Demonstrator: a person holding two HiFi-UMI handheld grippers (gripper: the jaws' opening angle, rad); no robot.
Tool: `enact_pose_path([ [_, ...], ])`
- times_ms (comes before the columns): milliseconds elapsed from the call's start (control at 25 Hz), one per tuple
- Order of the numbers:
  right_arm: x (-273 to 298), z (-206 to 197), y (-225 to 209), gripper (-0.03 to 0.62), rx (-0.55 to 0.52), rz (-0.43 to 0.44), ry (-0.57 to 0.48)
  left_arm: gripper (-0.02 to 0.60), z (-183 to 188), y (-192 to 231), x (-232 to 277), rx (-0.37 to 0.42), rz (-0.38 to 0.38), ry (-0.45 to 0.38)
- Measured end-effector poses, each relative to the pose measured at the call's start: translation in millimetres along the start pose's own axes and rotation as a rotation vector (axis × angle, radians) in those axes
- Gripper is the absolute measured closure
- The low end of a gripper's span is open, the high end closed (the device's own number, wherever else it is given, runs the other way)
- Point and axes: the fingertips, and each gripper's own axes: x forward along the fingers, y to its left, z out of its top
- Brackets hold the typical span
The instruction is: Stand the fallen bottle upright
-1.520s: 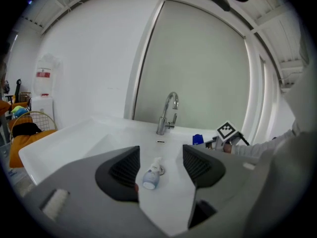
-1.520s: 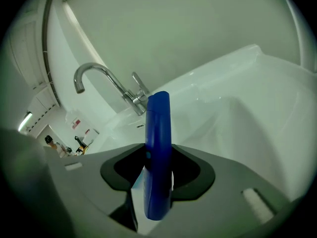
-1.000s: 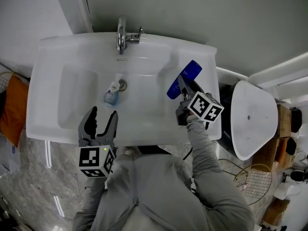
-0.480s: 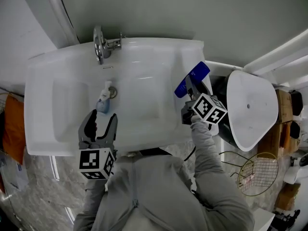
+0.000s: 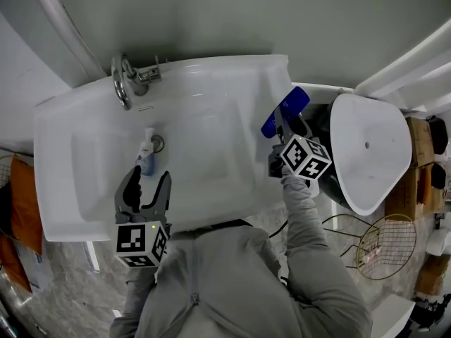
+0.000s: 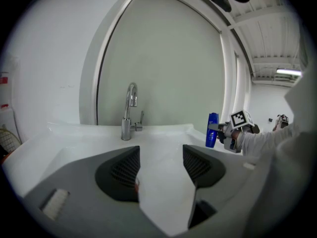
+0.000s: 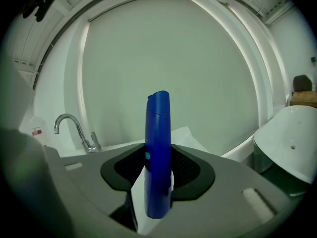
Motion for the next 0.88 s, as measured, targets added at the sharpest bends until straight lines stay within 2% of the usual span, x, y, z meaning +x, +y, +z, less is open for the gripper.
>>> enact_pose_path([
  [480,13,-1,-15,0.436,-0.125,-0.058,-0.115,0.259,1,-8,22,0.087,-0.012,0.061],
  [880,23,-10,-7,0.436,-0.208,-0.027,-0.144,0.259,4,-13,31,0.125,-0.02,0.086],
])
